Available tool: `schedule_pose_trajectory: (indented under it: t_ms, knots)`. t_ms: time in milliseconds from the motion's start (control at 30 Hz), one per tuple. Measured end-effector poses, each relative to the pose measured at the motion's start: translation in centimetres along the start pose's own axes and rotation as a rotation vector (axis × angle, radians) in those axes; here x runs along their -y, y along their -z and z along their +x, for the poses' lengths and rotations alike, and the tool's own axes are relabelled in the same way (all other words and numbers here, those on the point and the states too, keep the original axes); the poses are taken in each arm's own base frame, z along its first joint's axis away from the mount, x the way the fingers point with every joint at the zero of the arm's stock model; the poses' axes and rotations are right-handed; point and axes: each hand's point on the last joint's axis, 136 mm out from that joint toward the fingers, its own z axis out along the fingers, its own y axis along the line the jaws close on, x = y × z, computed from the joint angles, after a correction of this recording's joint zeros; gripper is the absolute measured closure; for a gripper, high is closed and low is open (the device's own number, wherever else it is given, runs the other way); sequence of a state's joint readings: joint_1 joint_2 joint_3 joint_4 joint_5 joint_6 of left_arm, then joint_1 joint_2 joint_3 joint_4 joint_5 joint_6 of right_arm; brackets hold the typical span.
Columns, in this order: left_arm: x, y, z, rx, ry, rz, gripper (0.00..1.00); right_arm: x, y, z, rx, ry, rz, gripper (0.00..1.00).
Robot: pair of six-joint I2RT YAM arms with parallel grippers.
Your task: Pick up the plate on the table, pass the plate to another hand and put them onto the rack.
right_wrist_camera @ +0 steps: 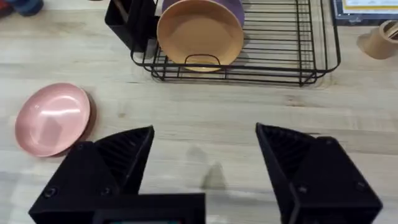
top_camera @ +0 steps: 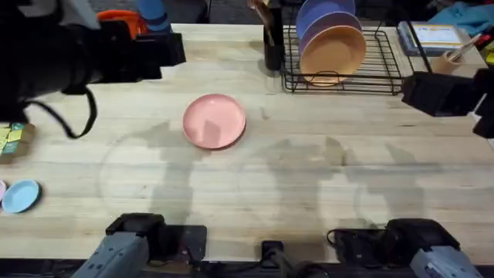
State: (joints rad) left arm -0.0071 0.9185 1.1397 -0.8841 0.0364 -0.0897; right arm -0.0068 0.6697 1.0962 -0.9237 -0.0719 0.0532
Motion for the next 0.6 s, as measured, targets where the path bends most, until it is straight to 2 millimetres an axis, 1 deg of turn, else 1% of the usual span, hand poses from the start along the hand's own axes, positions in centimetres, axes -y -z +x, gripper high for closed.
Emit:
schedule_pose_trajectory:
  t_ms: [200, 267, 433, 467, 600]
  knots:
    - [-0.3, -3.4, 1.4, -0.121, 0.030, -0.017, 0.007, 0.0, 0.0, 0.0, 0.000, 0.000, 0.000, 0.003]
    - [-0.5, -4.2, 2.0, -0.159, 0.035, -0.028, 0.007, 0.0, 0.0, 0.0, 0.000, 0.000, 0.000, 0.003]
    - [-1.1, -5.6, 3.5, -0.239, 0.038, -0.061, 0.008, 0.0, 0.0, 0.0, 0.000, 0.000, 0.000, 0.003]
    - [-1.4, -6.0, 4.2, -0.278, 0.038, -0.079, 0.008, 0.0, 0.0, 0.0, 0.000, 0.000, 0.000, 0.003]
    - [-1.8, -6.8, 5.3, -0.335, 0.037, -0.096, 0.007, 0.0, 0.0, 0.0, 0.000, 0.000, 0.000, 0.003]
